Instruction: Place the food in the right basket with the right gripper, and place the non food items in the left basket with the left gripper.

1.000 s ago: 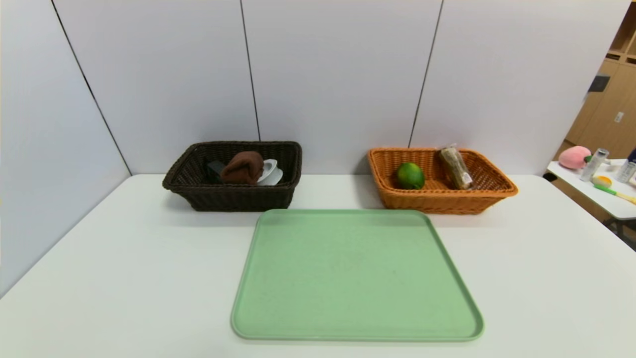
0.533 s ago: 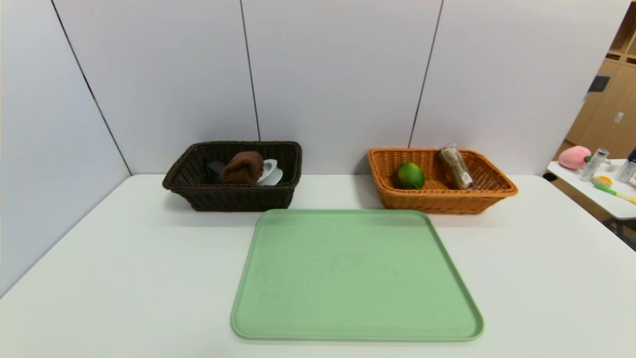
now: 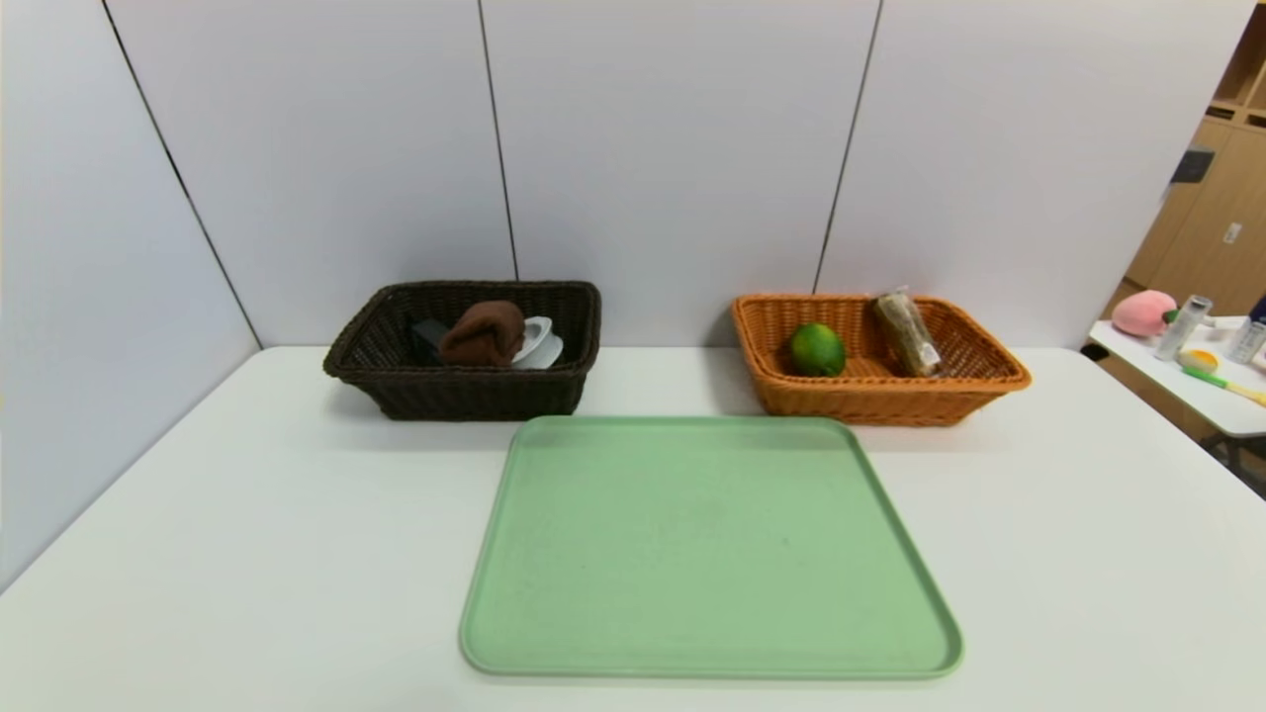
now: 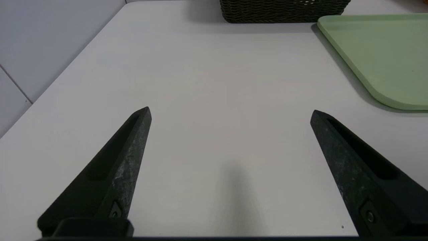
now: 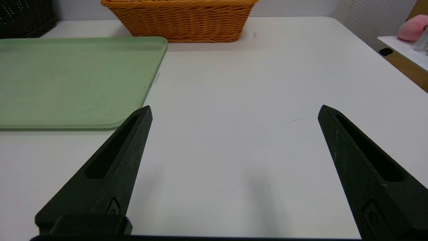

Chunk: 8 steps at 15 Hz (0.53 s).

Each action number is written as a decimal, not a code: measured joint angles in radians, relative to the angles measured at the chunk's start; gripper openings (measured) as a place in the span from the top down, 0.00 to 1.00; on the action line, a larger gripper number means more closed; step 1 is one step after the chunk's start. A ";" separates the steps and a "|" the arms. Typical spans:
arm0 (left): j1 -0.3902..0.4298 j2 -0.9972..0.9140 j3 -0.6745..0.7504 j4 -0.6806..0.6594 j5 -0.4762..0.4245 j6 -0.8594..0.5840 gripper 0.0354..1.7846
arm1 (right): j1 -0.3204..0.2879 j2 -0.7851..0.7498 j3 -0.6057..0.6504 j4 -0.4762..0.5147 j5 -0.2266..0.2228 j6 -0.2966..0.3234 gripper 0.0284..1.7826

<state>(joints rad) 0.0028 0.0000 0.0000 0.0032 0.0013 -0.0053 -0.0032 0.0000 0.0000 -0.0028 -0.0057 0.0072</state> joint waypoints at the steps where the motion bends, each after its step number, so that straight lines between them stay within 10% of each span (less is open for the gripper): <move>1: 0.000 0.000 0.000 0.000 0.000 0.000 0.06 | 0.000 0.000 0.000 0.000 0.000 0.000 0.04; 8: 0.000 0.000 0.000 0.000 0.000 0.000 0.06 | 0.000 0.002 -0.006 0.018 0.000 0.002 0.04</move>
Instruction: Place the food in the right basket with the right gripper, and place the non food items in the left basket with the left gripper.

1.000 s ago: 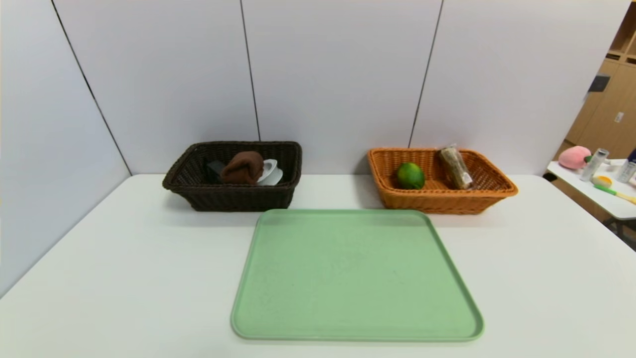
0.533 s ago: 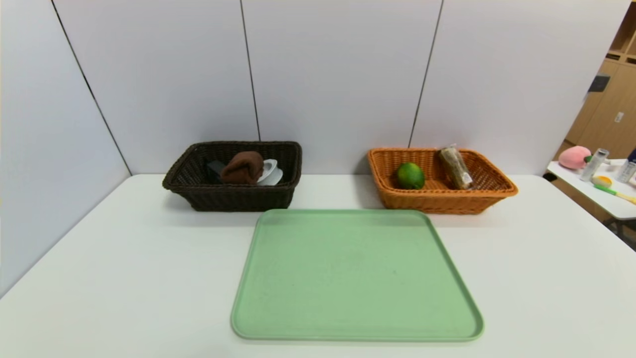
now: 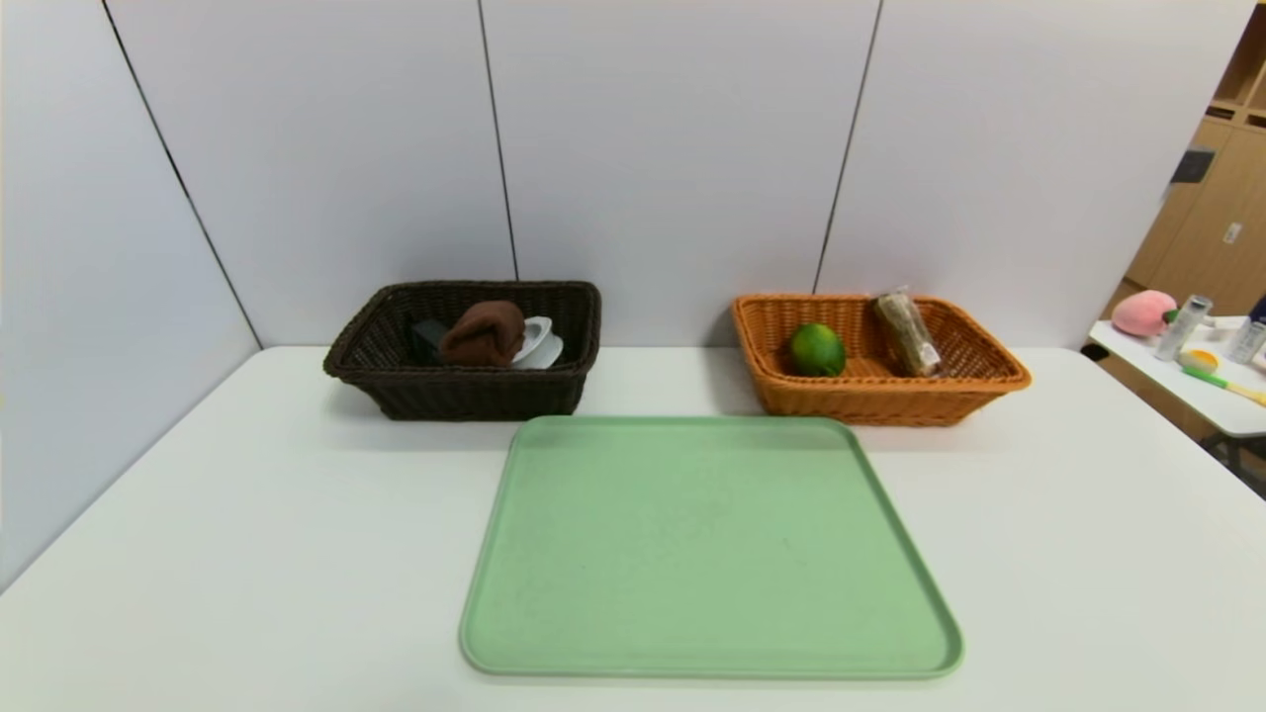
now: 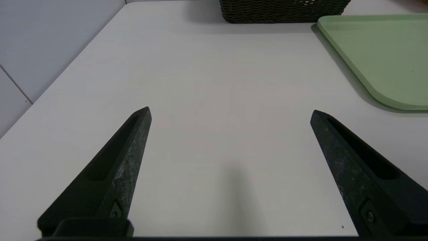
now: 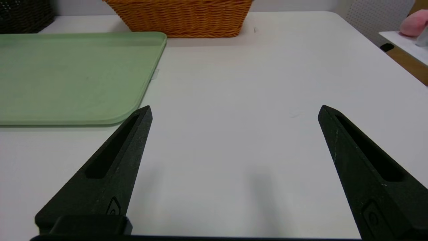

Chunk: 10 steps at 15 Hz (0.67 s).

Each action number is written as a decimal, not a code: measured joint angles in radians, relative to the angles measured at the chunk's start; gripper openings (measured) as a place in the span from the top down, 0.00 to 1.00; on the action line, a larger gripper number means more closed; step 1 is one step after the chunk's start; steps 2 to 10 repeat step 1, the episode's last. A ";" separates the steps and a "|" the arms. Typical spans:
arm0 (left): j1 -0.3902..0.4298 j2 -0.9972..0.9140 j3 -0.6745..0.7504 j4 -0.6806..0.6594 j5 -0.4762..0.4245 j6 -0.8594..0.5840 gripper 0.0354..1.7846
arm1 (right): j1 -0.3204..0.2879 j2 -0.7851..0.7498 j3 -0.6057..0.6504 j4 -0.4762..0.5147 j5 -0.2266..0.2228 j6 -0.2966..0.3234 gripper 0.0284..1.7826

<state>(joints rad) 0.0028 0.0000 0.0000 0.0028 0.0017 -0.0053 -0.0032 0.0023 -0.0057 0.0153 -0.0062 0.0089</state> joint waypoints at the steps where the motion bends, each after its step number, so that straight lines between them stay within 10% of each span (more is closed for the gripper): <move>1: 0.000 0.000 0.000 0.000 -0.001 0.000 0.06 | 0.000 0.000 0.000 0.000 0.000 0.000 0.04; 10: 0.000 0.000 0.000 0.000 -0.001 0.000 0.06 | 0.000 0.000 0.000 0.000 0.000 0.000 0.04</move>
